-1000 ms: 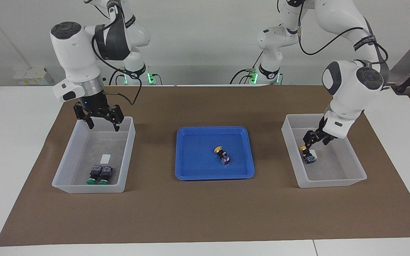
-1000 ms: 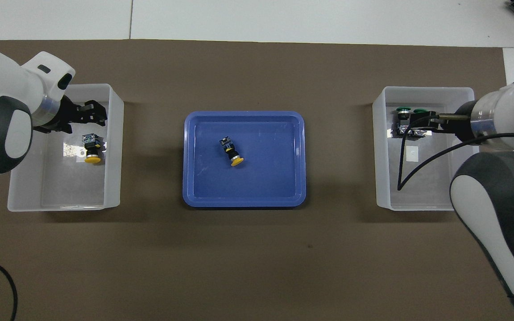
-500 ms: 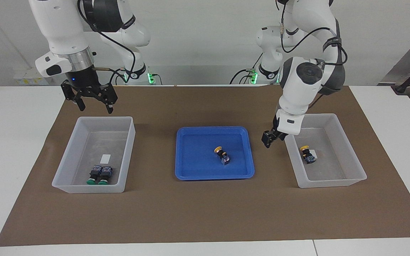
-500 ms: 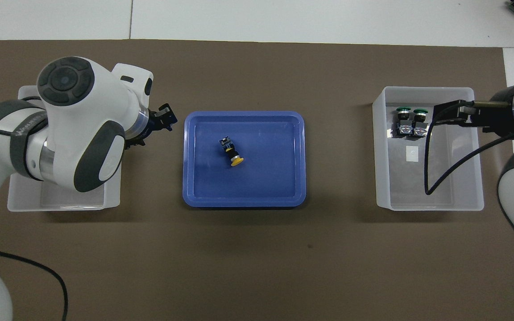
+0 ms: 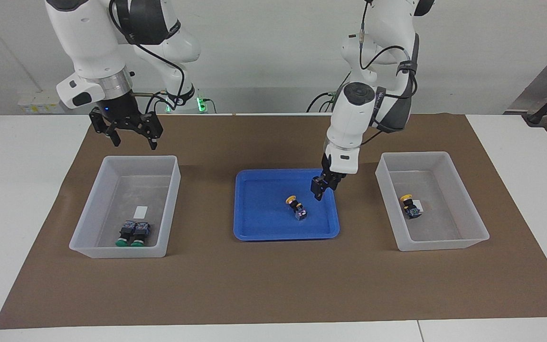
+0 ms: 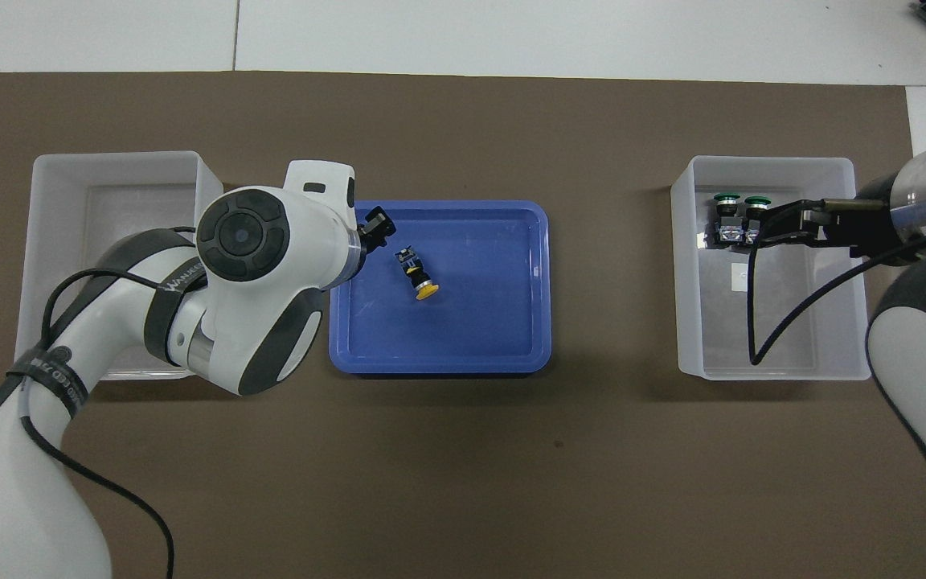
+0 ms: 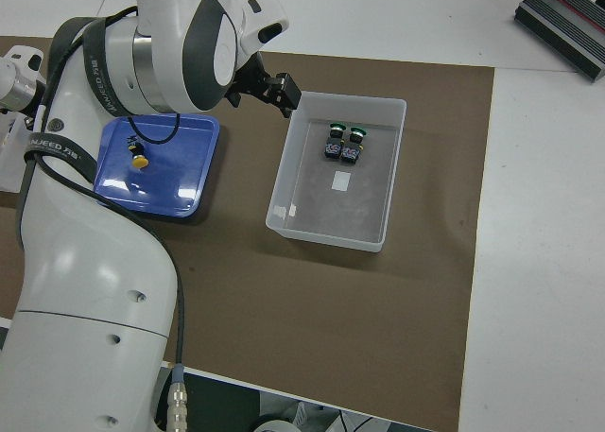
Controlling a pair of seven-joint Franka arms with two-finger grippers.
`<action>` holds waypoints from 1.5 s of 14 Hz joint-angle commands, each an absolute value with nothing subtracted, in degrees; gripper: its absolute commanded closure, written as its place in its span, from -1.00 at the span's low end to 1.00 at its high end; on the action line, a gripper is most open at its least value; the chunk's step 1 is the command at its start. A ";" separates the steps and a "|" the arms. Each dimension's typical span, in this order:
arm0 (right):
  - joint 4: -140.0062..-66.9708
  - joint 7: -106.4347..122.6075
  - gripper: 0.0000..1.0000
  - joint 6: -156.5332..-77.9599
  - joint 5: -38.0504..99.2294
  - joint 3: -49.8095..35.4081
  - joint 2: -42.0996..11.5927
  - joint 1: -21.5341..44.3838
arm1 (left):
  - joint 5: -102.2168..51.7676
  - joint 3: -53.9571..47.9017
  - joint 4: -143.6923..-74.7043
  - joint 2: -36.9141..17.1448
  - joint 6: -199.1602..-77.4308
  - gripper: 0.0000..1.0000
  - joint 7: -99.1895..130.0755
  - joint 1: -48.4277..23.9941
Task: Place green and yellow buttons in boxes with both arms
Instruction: 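Grasp the remaining yellow button with the left gripper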
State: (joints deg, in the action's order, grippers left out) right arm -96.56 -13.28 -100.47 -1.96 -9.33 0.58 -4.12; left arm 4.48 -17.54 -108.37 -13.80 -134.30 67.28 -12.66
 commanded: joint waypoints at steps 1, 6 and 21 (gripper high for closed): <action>-98.79 -12.31 -1.00 -100.72 -0.97 -9.93 2.37 -5.01 | 3.96 -16.52 -110.91 -15.20 -140.34 -0.42 69.52 -15.29; -98.18 -10.65 -1.00 -97.82 -0.88 -9.93 2.46 -5.01 | 4.22 -16.35 -111.18 -20.91 -147.83 -0.48 69.61 -17.14; -97.38 -6.59 -1.00 -95.36 0.00 -9.84 2.81 -5.19 | 4.66 -16.35 -113.29 -24.08 -152.93 -0.11 69.26 -17.93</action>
State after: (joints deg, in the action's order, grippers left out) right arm -97.12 -8.40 -96.25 -1.54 -9.33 2.23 -4.15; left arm 4.52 -17.18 -111.60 -24.54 -151.33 69.34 -16.96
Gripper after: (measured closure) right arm 0.000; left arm 0.344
